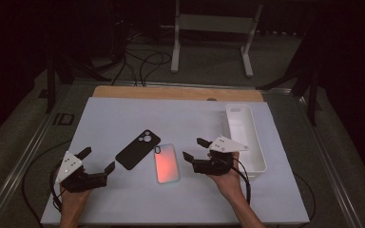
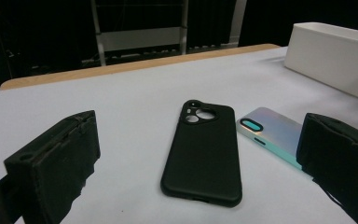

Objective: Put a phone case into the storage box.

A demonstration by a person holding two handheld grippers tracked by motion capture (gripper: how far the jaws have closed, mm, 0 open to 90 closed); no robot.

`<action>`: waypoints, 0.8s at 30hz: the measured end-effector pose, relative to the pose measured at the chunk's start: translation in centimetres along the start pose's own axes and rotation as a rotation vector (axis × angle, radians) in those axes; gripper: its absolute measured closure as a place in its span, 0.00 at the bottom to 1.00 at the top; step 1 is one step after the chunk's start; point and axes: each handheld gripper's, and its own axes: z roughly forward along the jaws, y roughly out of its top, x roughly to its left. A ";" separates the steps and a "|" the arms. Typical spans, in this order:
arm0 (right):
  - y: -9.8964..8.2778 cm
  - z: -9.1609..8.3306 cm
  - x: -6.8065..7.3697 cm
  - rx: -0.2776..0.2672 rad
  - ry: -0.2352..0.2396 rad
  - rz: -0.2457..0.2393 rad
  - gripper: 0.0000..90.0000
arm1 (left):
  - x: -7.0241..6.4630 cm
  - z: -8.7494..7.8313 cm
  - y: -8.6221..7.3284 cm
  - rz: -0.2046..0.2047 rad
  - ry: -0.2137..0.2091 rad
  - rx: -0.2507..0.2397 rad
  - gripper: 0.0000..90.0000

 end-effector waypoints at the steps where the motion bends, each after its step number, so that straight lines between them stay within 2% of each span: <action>1: 0.0 0.2 0.2 0.003 -0.004 -0.009 0.37 | 0.0 0.0 0.0 -0.001 0.000 0.000 0.00; 3: 0.0 0.3 0.3 0.010 -0.003 -0.010 0.39 | 0.0 0.0 0.0 0.004 0.000 0.003 0.00; 8: 0.0 1.4 1.0 0.041 0.014 -0.022 0.54 | -0.1 0.1 0.0 0.005 0.001 0.006 0.00; 13: 0.0 2.4 1.8 0.064 0.019 -0.051 0.76 | 0.0 0.0 0.0 0.006 0.002 0.006 0.00; 14: 0.0 2.4 1.8 0.064 0.019 -0.051 0.76 | 0.0 0.0 0.0 0.006 0.002 0.006 0.00; 15: 0.0 2.5 2.0 0.067 0.020 -0.049 0.81 | 0.0 0.0 0.0 0.002 0.002 0.002 0.00; 16: -0.1 2.9 2.2 0.080 0.028 -0.048 0.95 | 0.0 0.0 0.0 0.002 0.003 0.002 0.00; 17: -0.1 3.1 2.3 0.086 0.030 -0.045 1.00 | 0.0 0.0 0.0 0.005 0.002 0.004 0.00; 24: -0.4 4.4 3.0 0.128 0.055 -0.063 1.00 | 0.0 0.0 0.0 0.008 0.002 0.008 0.00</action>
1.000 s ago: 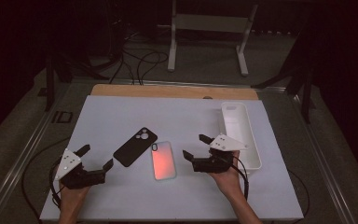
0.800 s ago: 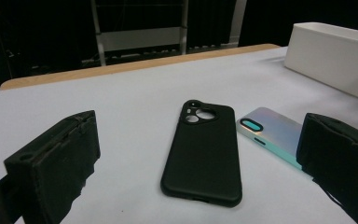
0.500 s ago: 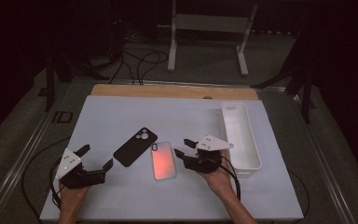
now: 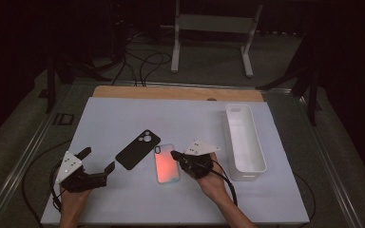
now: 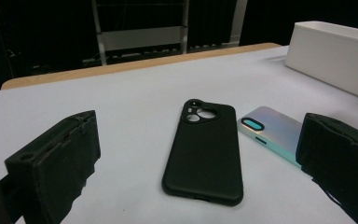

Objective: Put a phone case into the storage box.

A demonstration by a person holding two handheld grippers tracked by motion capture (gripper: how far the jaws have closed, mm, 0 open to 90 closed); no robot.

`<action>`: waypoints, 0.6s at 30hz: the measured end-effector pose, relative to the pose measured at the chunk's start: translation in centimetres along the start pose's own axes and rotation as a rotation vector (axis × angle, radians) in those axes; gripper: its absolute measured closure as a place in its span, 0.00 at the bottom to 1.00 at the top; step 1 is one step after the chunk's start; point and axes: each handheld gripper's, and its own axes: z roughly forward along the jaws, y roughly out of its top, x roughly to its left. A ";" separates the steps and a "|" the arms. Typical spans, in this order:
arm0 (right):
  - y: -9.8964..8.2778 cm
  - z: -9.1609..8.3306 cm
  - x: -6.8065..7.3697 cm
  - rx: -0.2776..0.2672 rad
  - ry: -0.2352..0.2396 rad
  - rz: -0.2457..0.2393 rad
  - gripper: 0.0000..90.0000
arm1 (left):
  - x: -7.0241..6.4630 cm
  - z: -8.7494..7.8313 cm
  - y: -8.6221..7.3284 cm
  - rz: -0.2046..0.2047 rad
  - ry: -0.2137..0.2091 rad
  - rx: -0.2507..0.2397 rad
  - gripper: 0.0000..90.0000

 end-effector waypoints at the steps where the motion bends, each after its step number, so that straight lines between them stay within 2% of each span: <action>1: 0.0 0.2 0.1 0.007 0.004 0.003 1.00 | 0.0 0.0 0.0 0.000 0.000 0.000 0.00; 18: -0.9 2.8 1.3 0.071 0.037 -0.022 1.00 | 0.0 0.1 0.0 -0.001 0.000 0.001 0.01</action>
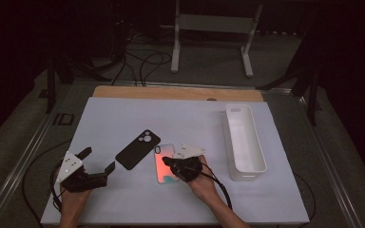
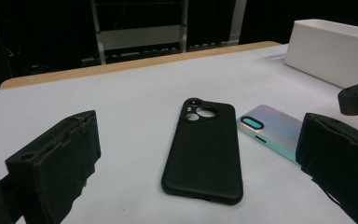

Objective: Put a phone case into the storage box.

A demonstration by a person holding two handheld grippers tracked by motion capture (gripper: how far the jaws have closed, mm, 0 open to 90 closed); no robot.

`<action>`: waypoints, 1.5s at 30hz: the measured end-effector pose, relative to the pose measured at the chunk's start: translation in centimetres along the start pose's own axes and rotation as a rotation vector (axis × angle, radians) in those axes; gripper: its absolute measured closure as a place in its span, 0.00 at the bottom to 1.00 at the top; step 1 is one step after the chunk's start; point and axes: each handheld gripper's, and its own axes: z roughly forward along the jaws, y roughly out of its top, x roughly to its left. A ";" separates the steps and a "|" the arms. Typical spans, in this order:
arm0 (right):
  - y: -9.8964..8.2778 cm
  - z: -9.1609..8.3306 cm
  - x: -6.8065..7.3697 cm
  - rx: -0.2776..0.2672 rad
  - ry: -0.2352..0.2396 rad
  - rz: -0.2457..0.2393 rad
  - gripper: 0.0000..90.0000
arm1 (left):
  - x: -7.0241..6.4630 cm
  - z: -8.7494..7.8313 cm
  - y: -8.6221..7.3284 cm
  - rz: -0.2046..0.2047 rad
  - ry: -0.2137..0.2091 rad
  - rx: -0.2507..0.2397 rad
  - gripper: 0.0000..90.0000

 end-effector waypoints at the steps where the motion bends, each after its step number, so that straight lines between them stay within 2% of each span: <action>1: 0.0 0.1 0.0 0.003 0.001 0.001 1.00 | 0.0 0.0 0.0 0.000 0.000 0.000 0.01; 26: -0.7 3.1 1.3 0.083 0.060 -0.008 1.00 | 0.1 -0.2 0.0 0.002 0.004 -0.002 0.01; 34: -1.3 4.9 2.1 0.134 0.085 -0.007 1.00 | 0.1 -0.2 0.0 0.000 0.004 -0.002 0.01; 40: -1.5 5.4 2.6 0.172 0.073 -0.036 1.00 | 0.1 -0.2 0.0 0.002 0.004 -0.002 0.01; 44: -1.5 5.3 2.6 0.176 0.068 -0.041 1.00 | 0.1 -0.2 0.0 -0.002 0.004 -0.006 0.01; 45: -1.4 5.0 2.6 0.178 0.055 -0.049 1.00 | 0.1 -0.2 0.0 -0.002 0.005 -0.006 0.01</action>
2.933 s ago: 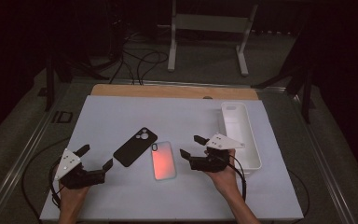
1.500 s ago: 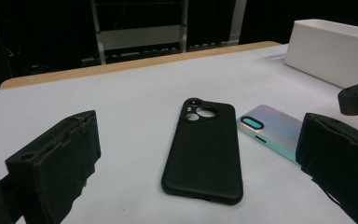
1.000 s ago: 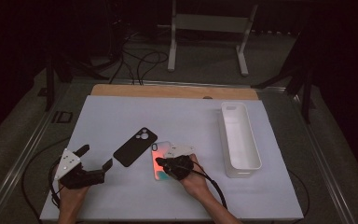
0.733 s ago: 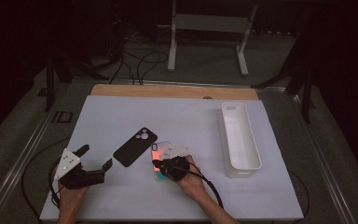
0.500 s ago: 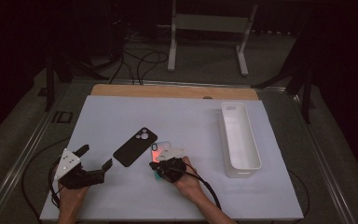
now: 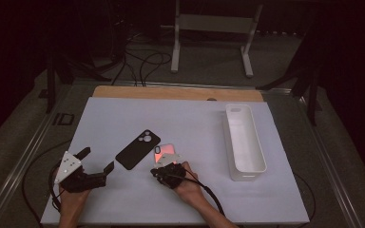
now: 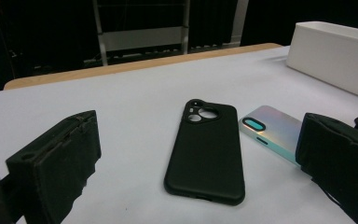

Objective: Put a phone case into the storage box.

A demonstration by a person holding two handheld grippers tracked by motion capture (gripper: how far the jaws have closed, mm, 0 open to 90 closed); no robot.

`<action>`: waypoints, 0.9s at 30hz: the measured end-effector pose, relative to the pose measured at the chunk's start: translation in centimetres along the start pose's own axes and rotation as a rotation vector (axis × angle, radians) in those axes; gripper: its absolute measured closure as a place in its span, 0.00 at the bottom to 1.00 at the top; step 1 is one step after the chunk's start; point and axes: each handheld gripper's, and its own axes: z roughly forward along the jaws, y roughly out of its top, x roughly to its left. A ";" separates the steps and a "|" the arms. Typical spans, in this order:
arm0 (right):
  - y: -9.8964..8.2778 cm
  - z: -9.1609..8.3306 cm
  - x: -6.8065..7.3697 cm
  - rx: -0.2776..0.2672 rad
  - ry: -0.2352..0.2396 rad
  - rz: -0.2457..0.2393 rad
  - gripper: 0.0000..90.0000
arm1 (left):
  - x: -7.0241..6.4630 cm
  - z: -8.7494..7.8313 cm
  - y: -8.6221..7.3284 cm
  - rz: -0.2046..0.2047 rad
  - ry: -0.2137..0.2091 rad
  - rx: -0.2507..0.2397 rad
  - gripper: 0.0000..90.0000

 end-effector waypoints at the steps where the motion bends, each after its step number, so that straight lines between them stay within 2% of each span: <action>1: 0.0 -0.1 0.0 0.001 -0.003 0.001 1.00 | 0.0 0.0 0.0 0.000 0.000 0.000 0.01; 6: 0.1 -0.8 -0.4 0.020 -0.036 -0.015 1.00 | -0.1 0.1 0.0 0.006 -0.002 0.005 0.01; 7: 0.1 -0.8 -0.6 0.017 -0.028 0.005 1.00 | -0.1 0.2 0.0 0.006 -0.003 0.007 0.01; 9: 0.1 -0.6 -0.4 0.004 -0.002 0.012 1.00 | -0.1 0.2 0.0 0.006 -0.003 0.007 0.01; 12: 0.1 0.1 0.5 0.016 0.020 -0.010 1.00 | -0.1 0.1 0.0 0.006 -0.001 0.007 0.01; 14: 0.1 0.5 0.9 0.025 0.015 -0.021 1.00 | 0.0 0.0 0.0 0.002 0.000 0.002 0.01; 17: -0.1 0.5 0.8 0.037 0.010 -0.022 1.00 | 0.0 0.0 0.0 0.001 -0.001 0.002 0.01; 19: -0.1 0.3 0.7 0.044 -0.001 -0.023 1.00 | 0.0 0.0 0.0 0.003 -0.001 0.004 0.01; 20: -0.2 0.0 0.6 0.059 -0.033 -0.042 1.00 | 0.0 0.0 0.0 0.004 -0.002 0.005 0.01; 23: -0.4 -0.3 0.4 0.065 -0.048 -0.045 1.00 | 0.0 0.0 0.0 0.005 -0.002 0.004 0.01; 26: -1.2 -1.2 -0.5 0.068 -0.071 -0.003 1.00 | 0.0 0.1 0.0 0.002 -0.001 0.006 0.01; 27: -1.4 -1.5 -0.8 0.071 -0.082 -0.004 1.00 | 0.0 0.1 0.0 0.001 0.000 0.006 0.01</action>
